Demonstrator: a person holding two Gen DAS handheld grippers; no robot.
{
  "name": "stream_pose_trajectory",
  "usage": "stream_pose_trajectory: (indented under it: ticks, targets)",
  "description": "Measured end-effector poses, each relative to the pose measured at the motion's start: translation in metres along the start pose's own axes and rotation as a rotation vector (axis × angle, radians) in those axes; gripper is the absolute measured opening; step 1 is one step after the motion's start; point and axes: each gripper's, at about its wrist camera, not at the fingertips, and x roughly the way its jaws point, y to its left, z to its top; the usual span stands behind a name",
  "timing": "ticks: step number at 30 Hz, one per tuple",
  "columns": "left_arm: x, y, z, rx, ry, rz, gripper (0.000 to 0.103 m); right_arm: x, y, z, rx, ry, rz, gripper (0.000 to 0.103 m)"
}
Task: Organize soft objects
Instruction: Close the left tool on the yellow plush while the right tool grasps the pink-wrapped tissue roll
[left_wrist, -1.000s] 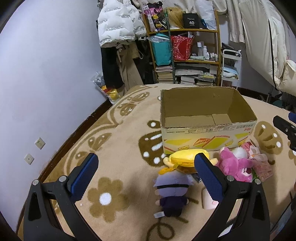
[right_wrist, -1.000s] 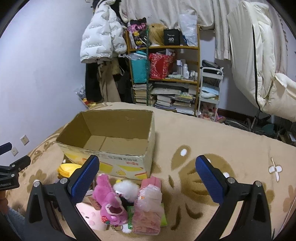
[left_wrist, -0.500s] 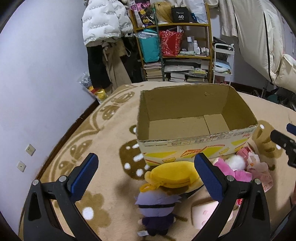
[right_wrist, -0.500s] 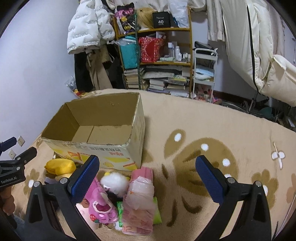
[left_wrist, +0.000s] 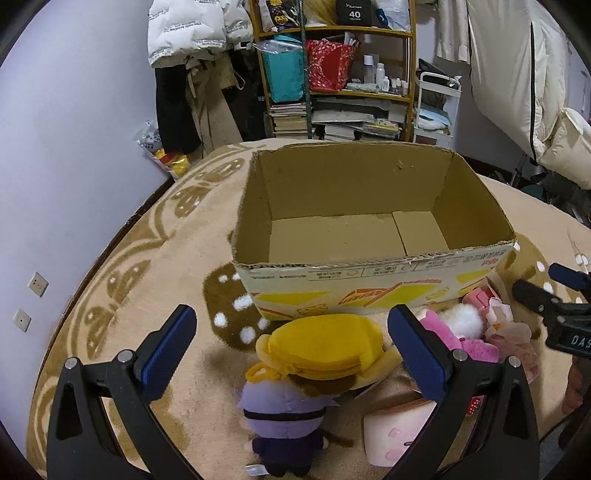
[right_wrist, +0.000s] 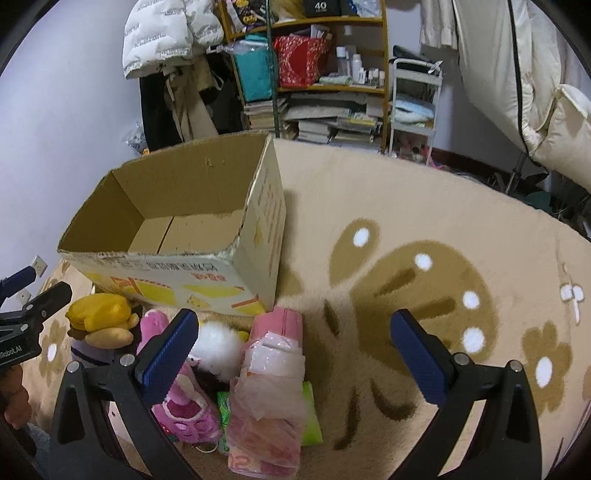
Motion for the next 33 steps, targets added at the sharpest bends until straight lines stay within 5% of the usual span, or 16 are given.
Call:
stream_pose_trajectory:
  ticks: [12, 24, 33]
  targets:
    - [0.038, -0.015, -0.008, 0.024, 0.118, -0.046, 0.102, 0.036, 0.0, -0.01, -0.009, 0.097, 0.027, 0.1]
    - [0.061, -0.018, -0.017, -0.002, 0.206, -0.066, 0.102, 0.056, -0.015, -0.013, 0.066, 0.161, 0.072, 0.064]
    - [0.063, -0.011, -0.021, -0.042, 0.211, -0.077, 0.102, 0.05, -0.01, -0.019, 0.073, 0.211, 0.098, 0.063]
